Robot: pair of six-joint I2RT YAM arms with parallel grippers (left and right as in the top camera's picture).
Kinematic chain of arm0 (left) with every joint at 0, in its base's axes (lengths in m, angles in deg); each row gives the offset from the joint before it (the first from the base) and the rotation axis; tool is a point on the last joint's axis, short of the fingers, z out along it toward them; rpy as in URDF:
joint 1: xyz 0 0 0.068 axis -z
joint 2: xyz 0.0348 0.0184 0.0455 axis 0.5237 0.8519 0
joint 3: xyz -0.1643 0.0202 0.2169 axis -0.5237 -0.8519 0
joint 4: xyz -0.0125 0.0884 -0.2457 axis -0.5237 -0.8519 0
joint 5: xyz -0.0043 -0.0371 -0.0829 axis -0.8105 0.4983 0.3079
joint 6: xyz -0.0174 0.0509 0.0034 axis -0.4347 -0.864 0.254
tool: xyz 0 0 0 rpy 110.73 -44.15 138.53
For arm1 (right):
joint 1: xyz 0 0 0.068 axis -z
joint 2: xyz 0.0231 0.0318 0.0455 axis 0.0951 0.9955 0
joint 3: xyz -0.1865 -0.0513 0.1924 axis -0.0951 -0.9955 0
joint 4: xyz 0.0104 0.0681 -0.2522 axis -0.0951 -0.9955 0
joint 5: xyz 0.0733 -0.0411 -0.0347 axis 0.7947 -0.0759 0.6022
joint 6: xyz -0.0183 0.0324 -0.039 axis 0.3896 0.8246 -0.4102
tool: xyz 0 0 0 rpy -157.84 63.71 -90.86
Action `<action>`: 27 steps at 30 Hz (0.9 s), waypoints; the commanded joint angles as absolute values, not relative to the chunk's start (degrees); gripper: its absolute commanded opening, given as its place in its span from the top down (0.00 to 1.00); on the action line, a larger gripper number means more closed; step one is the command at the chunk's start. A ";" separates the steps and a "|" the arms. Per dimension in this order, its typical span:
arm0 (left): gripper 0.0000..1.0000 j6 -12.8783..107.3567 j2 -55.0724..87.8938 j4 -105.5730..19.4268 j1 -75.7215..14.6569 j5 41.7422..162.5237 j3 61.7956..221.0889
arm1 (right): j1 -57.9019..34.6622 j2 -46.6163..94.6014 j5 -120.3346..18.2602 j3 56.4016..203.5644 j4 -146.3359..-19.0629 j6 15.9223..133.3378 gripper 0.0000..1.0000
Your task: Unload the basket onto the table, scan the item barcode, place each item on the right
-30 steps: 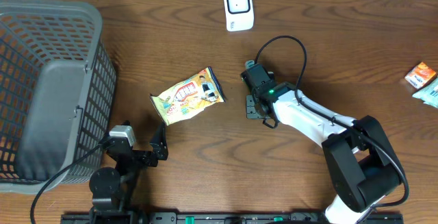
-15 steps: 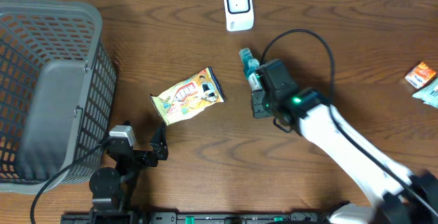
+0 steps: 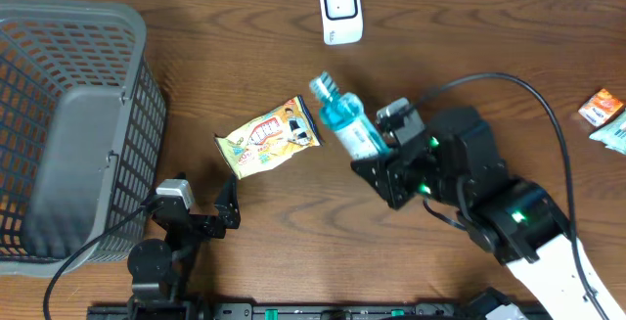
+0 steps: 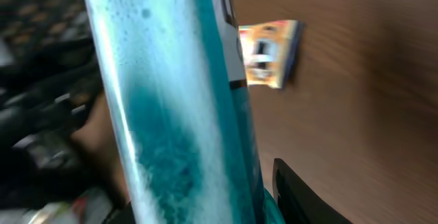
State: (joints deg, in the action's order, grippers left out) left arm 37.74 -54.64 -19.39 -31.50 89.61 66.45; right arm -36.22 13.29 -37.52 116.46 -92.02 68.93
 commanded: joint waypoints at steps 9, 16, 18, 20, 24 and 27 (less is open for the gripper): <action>0.02 37.17 -55.01 -20.40 -31.35 90.33 65.27 | -35.96 9.84 -22.09 117.30 -92.61 64.23 0.86; 0.02 37.17 -55.01 -20.40 -31.35 90.33 65.27 | -35.96 9.86 -28.71 117.27 -94.08 64.25 0.83; 0.02 37.17 -55.01 -20.40 -31.33 90.31 65.27 | -35.98 10.26 -33.89 117.27 -94.49 64.27 0.82; 0.02 37.17 -55.01 -20.40 -31.33 90.33 65.27 | -35.98 11.09 -38.07 117.27 -94.43 64.29 0.82; 0.02 37.17 -55.01 -20.40 -31.33 90.33 65.27 | -35.98 15.22 -45.69 117.27 -93.46 64.38 0.84; 0.02 37.17 -55.01 -20.40 -31.35 90.33 65.27 | -35.98 19.30 -49.61 117.27 -92.11 64.36 0.83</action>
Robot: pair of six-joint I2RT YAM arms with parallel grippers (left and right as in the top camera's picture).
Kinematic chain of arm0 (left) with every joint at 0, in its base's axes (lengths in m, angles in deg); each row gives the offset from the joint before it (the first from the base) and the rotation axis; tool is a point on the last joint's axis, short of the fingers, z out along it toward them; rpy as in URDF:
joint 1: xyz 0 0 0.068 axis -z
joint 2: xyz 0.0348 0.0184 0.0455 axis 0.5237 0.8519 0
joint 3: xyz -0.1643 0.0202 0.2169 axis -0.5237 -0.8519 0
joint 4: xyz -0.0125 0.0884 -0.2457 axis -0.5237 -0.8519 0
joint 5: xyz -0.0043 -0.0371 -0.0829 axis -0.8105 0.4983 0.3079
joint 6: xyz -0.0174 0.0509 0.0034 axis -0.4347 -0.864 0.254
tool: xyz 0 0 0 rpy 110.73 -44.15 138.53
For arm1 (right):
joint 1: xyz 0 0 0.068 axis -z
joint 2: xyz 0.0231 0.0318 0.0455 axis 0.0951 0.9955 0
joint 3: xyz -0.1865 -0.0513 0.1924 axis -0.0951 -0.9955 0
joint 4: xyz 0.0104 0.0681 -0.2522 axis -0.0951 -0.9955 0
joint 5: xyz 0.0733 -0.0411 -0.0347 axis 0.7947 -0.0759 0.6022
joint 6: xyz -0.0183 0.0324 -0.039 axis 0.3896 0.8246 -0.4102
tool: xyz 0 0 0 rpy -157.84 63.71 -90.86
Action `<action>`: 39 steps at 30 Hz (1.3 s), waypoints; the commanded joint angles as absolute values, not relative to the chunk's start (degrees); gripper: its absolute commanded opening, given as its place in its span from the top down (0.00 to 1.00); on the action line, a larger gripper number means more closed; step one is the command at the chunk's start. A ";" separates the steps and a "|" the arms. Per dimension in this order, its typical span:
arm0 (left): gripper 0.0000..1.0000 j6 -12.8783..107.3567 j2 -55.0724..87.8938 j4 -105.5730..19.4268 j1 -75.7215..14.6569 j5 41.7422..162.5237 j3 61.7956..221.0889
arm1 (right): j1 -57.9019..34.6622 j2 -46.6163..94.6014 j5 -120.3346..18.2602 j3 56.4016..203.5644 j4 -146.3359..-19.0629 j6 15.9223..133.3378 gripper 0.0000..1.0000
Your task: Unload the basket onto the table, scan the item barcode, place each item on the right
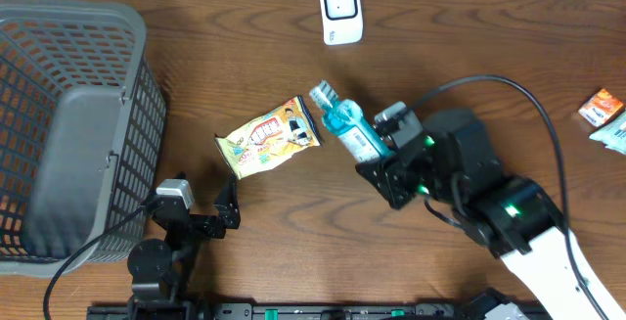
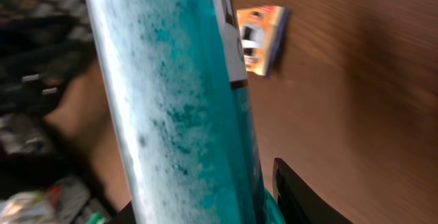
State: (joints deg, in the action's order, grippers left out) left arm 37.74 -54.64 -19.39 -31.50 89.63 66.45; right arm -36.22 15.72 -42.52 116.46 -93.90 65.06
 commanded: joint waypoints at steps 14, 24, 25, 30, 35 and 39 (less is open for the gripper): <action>0.02 37.17 -55.01 -20.40 -31.35 90.33 65.27 | -35.85 34.89 -78.72 117.27 -76.44 64.99 0.79; 0.02 37.17 -55.01 -20.40 -31.33 90.31 65.27 | -34.45 41.03 -87.59 117.27 -60.59 59.46 0.81; 0.02 37.17 -55.01 -20.40 -31.35 90.33 65.27 | -34.23 41.88 -87.83 117.30 -59.21 58.30 0.81; 0.02 37.17 -55.01 -20.40 -31.33 90.33 65.27 | -33.99 46.21 -94.92 117.34 -50.03 46.96 0.82; 0.02 37.17 -55.01 -20.40 -31.35 90.33 65.27 | -33.99 51.89 -99.77 118.32 -36.61 30.46 0.80; 0.02 37.17 -55.01 -20.40 -31.33 90.31 65.27 | -33.86 58.78 -100.95 120.42 -27.74 19.44 0.80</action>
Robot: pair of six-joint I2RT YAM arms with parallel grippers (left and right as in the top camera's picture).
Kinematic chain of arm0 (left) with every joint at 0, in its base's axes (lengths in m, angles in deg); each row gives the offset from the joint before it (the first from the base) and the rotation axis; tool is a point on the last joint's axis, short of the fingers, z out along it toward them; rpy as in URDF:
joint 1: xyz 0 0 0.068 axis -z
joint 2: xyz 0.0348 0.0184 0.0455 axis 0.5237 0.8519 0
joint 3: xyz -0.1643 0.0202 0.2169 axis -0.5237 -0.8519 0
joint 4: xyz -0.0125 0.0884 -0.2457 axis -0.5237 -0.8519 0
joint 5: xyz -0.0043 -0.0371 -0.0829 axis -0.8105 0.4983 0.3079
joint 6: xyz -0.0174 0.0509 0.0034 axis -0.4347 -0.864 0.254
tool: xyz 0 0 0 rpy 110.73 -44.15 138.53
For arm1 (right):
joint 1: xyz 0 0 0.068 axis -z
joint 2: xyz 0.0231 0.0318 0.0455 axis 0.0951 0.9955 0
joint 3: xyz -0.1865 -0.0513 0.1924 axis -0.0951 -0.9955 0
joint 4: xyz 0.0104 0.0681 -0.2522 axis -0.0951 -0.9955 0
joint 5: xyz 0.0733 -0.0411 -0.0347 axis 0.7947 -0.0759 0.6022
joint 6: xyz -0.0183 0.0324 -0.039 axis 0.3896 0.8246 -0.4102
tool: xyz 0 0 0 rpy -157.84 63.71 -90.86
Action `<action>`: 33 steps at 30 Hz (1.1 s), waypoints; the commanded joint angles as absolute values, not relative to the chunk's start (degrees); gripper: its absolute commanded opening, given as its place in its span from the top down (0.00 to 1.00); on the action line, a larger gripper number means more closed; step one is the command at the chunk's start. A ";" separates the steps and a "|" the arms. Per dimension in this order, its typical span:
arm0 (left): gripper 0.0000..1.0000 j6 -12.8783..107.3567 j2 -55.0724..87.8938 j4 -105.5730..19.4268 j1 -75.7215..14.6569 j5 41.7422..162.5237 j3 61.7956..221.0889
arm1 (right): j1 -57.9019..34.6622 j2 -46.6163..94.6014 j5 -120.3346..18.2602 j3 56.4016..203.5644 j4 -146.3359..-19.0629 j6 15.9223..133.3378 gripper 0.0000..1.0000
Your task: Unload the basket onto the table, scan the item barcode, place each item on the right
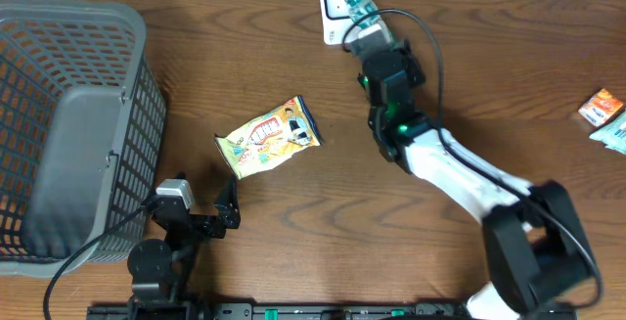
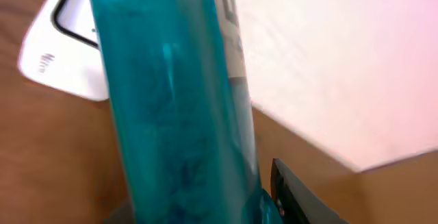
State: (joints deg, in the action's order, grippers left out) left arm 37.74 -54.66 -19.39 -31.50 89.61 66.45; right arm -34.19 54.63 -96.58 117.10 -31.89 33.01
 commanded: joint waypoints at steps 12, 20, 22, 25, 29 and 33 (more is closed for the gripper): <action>0.02 37.17 -55.01 -20.40 -31.35 90.31 65.27 | -33.16 84.33 -105.12 143.59 -16.55 0.80 0.83; 0.02 37.17 -55.01 -20.40 -31.35 90.33 65.27 | -31.74 94.45 -105.91 156.31 -16.48 -8.14 0.83; 0.02 37.17 -55.01 -20.40 -31.35 90.33 65.27 | -31.41 95.48 -107.09 157.27 -16.37 -10.61 0.84; 0.02 37.17 -55.01 -20.40 -31.33 90.33 65.27 | -30.91 95.63 -108.55 157.32 -15.98 -11.77 0.85; 0.02 37.17 -55.01 -20.40 -31.35 90.31 65.27 | -30.27 95.61 -110.02 157.32 -14.54 -12.49 0.85; 0.02 37.17 -55.01 -20.40 -31.33 90.33 65.27 | -29.82 95.61 -110.08 157.32 -14.54 -11.99 0.84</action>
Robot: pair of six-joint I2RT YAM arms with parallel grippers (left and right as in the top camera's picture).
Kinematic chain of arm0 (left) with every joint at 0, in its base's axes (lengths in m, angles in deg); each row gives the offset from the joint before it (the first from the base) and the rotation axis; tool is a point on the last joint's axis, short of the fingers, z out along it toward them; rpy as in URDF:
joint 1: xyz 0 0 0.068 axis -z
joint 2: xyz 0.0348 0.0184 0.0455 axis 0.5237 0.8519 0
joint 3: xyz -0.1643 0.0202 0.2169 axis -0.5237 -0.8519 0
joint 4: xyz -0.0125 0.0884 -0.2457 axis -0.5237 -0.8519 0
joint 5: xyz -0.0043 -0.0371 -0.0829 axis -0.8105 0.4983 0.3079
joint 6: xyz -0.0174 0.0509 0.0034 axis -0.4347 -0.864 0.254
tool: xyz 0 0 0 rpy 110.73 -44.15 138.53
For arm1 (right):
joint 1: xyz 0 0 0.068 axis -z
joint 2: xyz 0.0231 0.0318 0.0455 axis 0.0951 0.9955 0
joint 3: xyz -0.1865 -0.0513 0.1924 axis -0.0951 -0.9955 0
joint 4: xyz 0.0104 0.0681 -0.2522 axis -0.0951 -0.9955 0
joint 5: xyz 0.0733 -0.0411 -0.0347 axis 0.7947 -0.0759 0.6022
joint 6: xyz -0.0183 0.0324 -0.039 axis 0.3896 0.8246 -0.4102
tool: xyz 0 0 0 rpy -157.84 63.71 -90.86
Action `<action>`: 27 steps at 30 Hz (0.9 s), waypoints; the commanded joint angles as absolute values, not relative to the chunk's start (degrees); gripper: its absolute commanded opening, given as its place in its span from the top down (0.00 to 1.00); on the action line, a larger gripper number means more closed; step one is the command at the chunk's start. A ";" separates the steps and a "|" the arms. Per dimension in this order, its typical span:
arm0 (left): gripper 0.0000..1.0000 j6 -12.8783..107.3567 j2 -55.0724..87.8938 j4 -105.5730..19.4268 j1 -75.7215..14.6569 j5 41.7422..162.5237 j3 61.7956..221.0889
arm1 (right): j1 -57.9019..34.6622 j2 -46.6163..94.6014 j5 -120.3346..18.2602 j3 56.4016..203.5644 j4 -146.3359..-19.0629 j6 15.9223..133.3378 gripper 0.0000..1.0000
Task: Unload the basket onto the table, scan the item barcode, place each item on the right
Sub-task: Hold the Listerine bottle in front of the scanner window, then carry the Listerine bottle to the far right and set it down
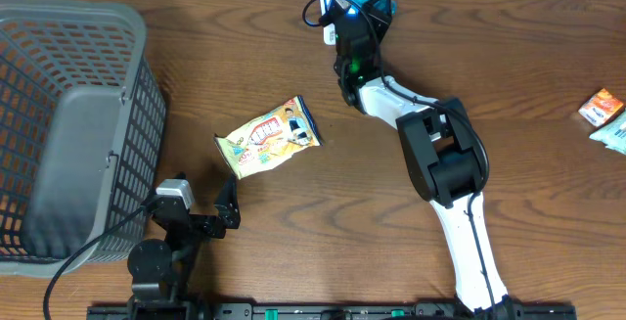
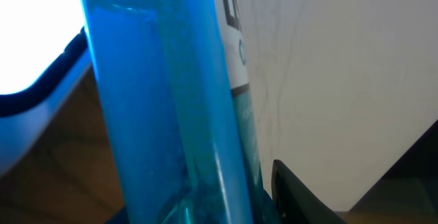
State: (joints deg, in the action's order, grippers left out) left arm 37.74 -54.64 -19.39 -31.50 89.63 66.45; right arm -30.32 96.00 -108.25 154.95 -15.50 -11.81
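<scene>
A blue liquid bottle is held at the table's far edge, with my right gripper shut on it. The right arm stretches far back over the white scanner, which shows only as a sliver beside the wrist. In the right wrist view the bottle fills the middle, its label edge at the upper right. The scanner's bright white face lies just to the left of it. One dark finger shows at the bottom right. My left gripper rests near the front edge, far from the bottle.
A yellow snack bag lies mid-table. A large grey wire basket stands at the left. Two small packets lie at the right edge, one orange, one pale green. A white wall lies behind the table.
My right gripper has carried the bottle a little farther back and left, from beside the scanner to over it at the table's far edge. The left arm has not moved.
My right gripper held the bottle above mid-table, right of the snack bag. It then held it slightly lower and nearer the bag. Then the arm was stretched to the back with the bottle at the scanner, and now the bottle hangs over the scanner.
</scene>
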 commanded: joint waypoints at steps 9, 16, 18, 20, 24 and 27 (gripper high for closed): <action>0.02 37.17 -55.01 -20.40 -31.35 90.33 65.27 | -29.75 93.64 -113.27 157.32 -15.65 -7.44 0.80; 0.02 37.17 -55.01 -20.40 -31.33 90.33 65.27 | -27.15 83.08 -114.70 157.29 -31.22 1.87 0.83; 0.02 37.17 -55.01 -20.40 -31.35 90.33 65.27 | -25.73 79.56 -114.70 157.29 -37.14 6.74 0.83; 0.02 37.17 -55.01 -20.40 -31.33 90.33 65.27 | -24.00 76.18 -114.61 157.29 -43.37 11.90 0.84; 0.02 37.17 -55.01 -20.40 -31.35 90.31 65.27 | -19.37 71.41 -112.60 157.29 -55.02 23.38 0.83; 0.02 37.17 -55.01 -20.40 -31.33 90.33 65.27 | -14.73 69.95 -108.47 157.29 -64.35 31.70 0.83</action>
